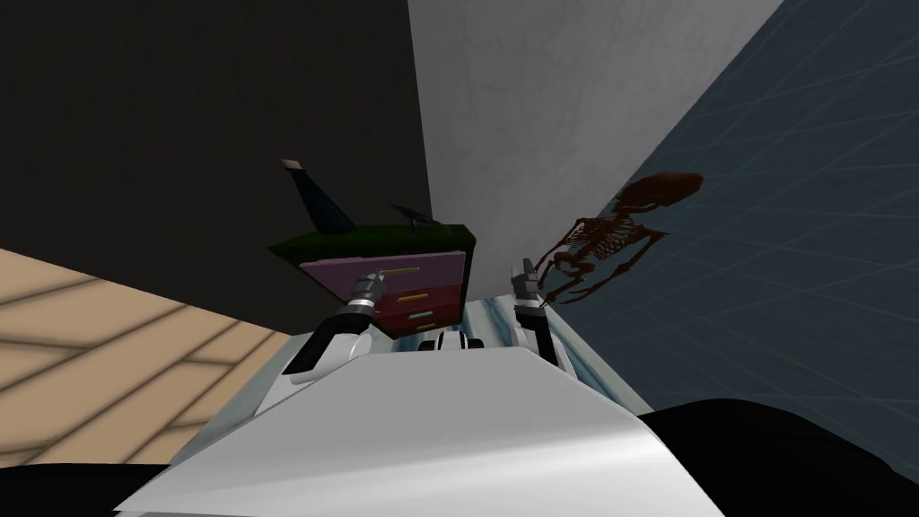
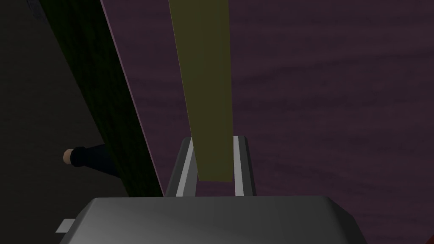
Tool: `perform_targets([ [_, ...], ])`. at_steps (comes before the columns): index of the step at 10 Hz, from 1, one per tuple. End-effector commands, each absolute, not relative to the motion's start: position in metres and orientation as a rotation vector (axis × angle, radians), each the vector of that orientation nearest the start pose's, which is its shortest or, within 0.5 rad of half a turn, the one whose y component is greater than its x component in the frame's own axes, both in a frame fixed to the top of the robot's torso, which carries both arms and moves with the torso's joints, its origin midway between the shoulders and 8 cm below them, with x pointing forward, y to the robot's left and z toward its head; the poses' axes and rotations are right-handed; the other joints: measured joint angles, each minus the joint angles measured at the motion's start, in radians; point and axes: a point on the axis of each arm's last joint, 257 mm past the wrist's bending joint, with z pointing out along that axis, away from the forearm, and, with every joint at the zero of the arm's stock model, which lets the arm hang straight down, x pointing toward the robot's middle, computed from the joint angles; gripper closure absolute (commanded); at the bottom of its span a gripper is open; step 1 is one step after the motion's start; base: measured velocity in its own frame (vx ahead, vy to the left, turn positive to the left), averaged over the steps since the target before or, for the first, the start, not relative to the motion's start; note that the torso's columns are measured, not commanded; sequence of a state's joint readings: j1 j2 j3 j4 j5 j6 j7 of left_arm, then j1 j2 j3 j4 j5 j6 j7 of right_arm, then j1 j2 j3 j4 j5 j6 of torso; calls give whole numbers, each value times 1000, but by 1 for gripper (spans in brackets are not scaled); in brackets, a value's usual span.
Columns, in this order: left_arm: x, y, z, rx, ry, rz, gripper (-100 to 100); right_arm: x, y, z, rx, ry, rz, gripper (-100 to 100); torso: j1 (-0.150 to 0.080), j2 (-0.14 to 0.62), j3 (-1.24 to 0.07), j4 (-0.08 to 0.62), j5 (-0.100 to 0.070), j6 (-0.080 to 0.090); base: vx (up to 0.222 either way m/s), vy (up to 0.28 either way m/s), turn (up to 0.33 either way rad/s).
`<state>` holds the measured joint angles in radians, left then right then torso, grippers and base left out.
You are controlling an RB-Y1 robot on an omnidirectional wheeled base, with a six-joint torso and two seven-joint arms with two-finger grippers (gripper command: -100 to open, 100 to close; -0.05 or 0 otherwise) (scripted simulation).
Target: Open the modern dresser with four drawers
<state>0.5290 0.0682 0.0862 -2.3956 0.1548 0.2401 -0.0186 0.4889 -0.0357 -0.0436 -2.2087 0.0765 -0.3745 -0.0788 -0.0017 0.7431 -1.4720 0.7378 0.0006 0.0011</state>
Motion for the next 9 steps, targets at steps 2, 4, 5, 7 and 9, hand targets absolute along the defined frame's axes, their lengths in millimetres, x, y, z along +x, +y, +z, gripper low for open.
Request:
perform_targets([
  [2,388,320,-95,-1199,1041,-1113,100,375,-293,-30,769,782,1232,0,1,-2,-2,1,-1,-2,-190,-39,19],
  [4,386,320,-99,-1206,1049,-1112,100,375,-293,-30,769,782,1232,0,2,-8,-6,1,-2,-1,-125,-14,8],
  [5,385,319,-99,-1205,1049,-1112,100,375,-293,-30,769,782,1232,0,3,-5,-4,1,-1,-2,-205,-24,12],
  [7,383,322,-87,-1205,1048,-1117,-100,375,-293,-30,769,782,1232,0,1,-3,-2,1,-1,-2,-123,-44,18],
  [9,380,325,-76,-1205,1049,-1119,-100,375,-293,-30,769,782,1232,0,5,-16,-11,-4,1,0,38,3,8],
])
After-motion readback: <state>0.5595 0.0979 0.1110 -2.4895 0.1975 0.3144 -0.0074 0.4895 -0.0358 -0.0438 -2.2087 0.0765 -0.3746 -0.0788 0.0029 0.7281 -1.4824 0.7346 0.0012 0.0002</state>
